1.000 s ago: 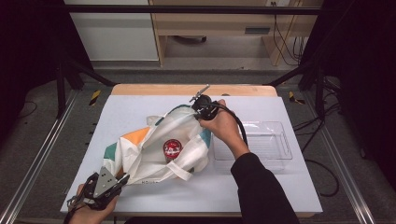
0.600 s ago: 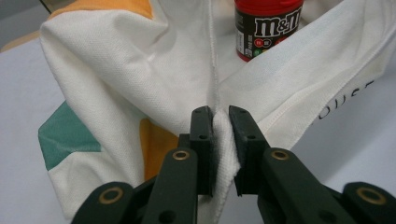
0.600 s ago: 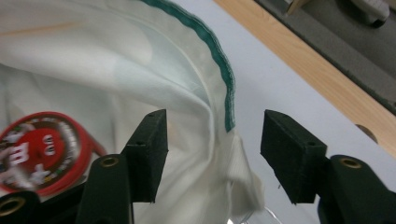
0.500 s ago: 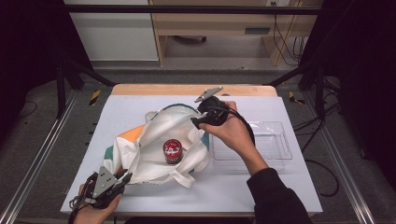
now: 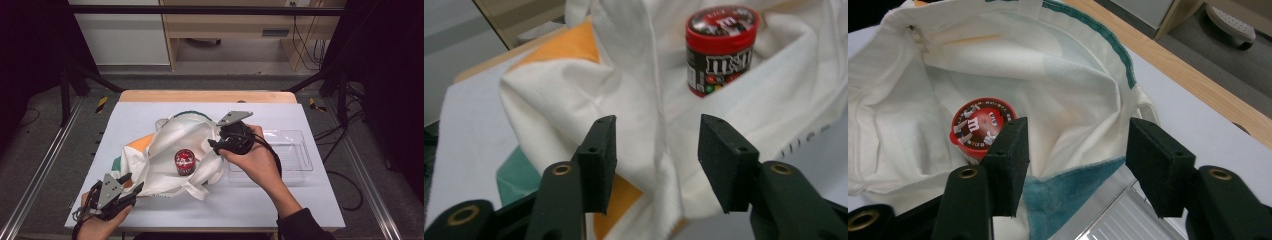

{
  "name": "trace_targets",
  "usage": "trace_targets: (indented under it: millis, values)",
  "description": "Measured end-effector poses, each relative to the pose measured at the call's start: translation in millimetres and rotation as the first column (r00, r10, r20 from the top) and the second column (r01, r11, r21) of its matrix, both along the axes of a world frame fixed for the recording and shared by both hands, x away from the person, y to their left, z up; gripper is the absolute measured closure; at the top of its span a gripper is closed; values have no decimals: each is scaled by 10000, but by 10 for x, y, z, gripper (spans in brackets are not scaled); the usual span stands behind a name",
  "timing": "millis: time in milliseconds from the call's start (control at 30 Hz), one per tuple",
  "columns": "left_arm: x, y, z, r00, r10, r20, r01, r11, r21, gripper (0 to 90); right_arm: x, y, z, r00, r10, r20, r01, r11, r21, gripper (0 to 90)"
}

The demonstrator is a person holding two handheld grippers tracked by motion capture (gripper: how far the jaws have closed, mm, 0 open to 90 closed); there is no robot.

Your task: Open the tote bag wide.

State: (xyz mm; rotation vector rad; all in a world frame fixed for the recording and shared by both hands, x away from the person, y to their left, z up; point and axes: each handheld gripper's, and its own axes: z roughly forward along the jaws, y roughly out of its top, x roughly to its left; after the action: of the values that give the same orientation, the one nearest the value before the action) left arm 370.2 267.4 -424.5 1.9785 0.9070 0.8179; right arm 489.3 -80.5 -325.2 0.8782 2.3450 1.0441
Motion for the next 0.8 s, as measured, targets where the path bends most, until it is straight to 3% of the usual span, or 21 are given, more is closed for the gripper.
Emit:
trace_targets:
  millis: [100, 267, 367, 467, 567, 633, 800]
  values:
    - [117, 3, 201, 9996, 30, 288, -27, 9999, -117, 469, 20, 38, -17, 9992, -387, -67, 386, 9992, -89, 398]
    - [326, -51, 413, 9993, -187, 336, 189, 9998, -68, 429, 8, 52, -85, 9973, -593, -432, 589, 9982, -90, 400]
    - [524, -184, 557, 9981, -508, 355, 491, 9977, 472, 392, -69, 4, -121, 9956, -690, -638, 700, 9974, 138, 411]
    - [607, -229, 584, 9976, -594, 347, 571, 9964, 628, 404, -105, -12, -160, 9951, -611, -772, 621, 9980, 113, 427]
    - [737, -257, 574, 9985, -552, 39, 546, 9945, 894, 442, -210, -59, -238, 9943, -591, -887, 614, 9978, 241, 474]
    - [776, -247, 552, 9988, -483, -71, 487, 9952, 853, 471, -277, -77, -279, 9944, -496, -931, 522, 9983, 257, 491]
    - [807, -218, 507, 9985, -461, -310, 488, 9944, 937, 626, -414, -102, -353, 9946, -391, -966, 432, 9982, 411, 501]
